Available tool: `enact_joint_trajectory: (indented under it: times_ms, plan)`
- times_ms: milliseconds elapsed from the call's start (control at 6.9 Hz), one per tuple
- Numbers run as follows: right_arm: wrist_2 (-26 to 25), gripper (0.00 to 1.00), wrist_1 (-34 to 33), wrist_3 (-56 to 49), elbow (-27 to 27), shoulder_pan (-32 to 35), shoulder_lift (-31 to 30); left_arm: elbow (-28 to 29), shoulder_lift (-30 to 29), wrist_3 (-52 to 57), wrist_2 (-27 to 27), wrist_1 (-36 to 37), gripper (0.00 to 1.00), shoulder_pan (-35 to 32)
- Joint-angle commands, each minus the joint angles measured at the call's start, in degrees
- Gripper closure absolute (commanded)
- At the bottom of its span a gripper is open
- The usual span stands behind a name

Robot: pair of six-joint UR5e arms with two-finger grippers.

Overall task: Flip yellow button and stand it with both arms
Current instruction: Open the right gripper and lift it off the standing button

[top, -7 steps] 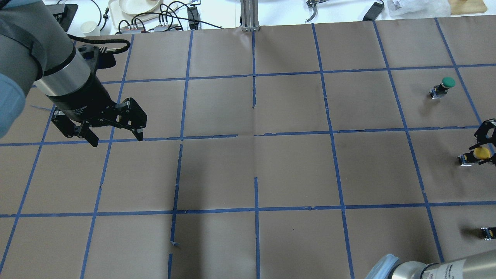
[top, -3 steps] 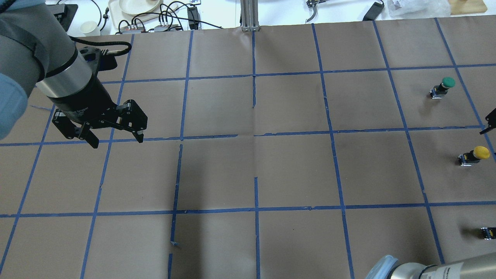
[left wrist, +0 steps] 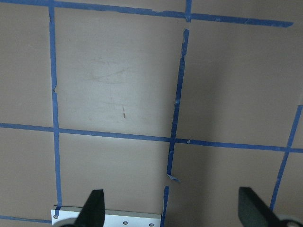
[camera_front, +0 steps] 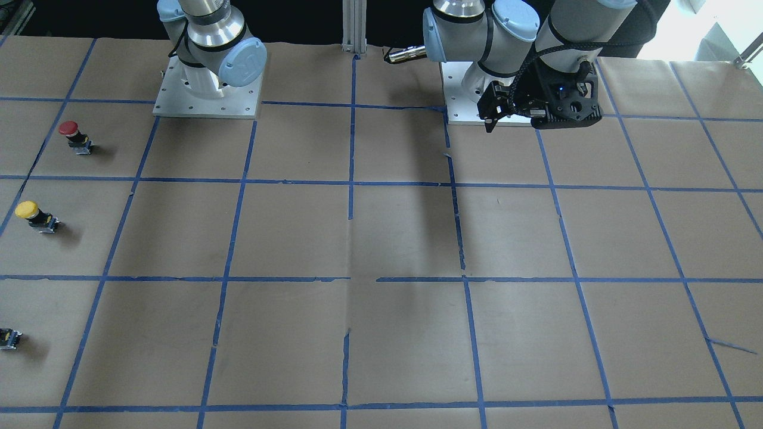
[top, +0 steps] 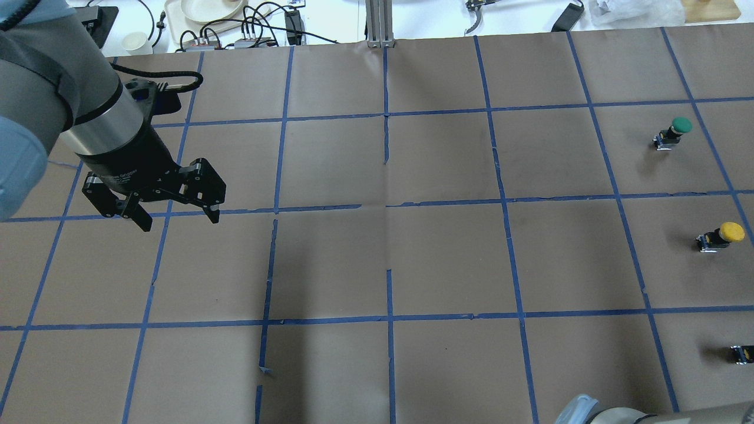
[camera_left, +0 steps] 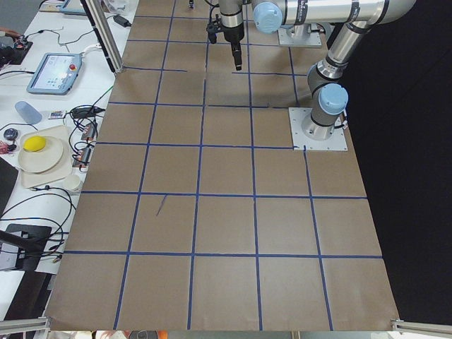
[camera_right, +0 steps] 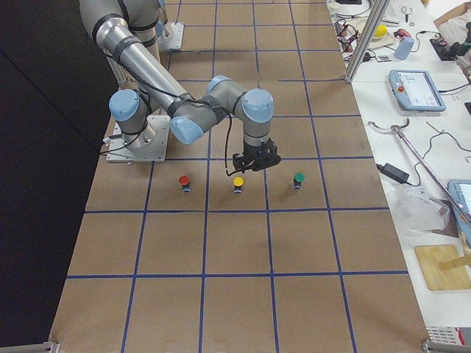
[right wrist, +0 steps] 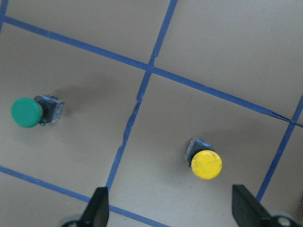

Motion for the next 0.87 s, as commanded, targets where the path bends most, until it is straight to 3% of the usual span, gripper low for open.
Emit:
enact_joint_trajectory:
  times_ms: [0, 290, 579, 724]
  plan:
    - [-2.55, 0.01, 11.20, -0.04, -11.06, 8.62, -1.79, -0.56, 0.18, 0.02, 0.22, 0.15, 0.00, 0.00]
    - [-1.51, 0.00, 16.08, 0.06, -14.79, 15.39, -2.84, 0.32, 0.79, 0.02, 0.30, 0.14, 0.00, 0.00]
    - [-1.42, 0.00, 16.60, -0.21, -14.80, 28.29, -5.39, 0.94, 2.37, 0.02, 0.39, 0.67, 0.00, 0.17]
    - [-1.42, 0.00, 20.00, -0.30, -14.28, 33.83, -6.35, 0.85, 2.38, -0.06, 0.39, 0.41, 0.00, 0.18]
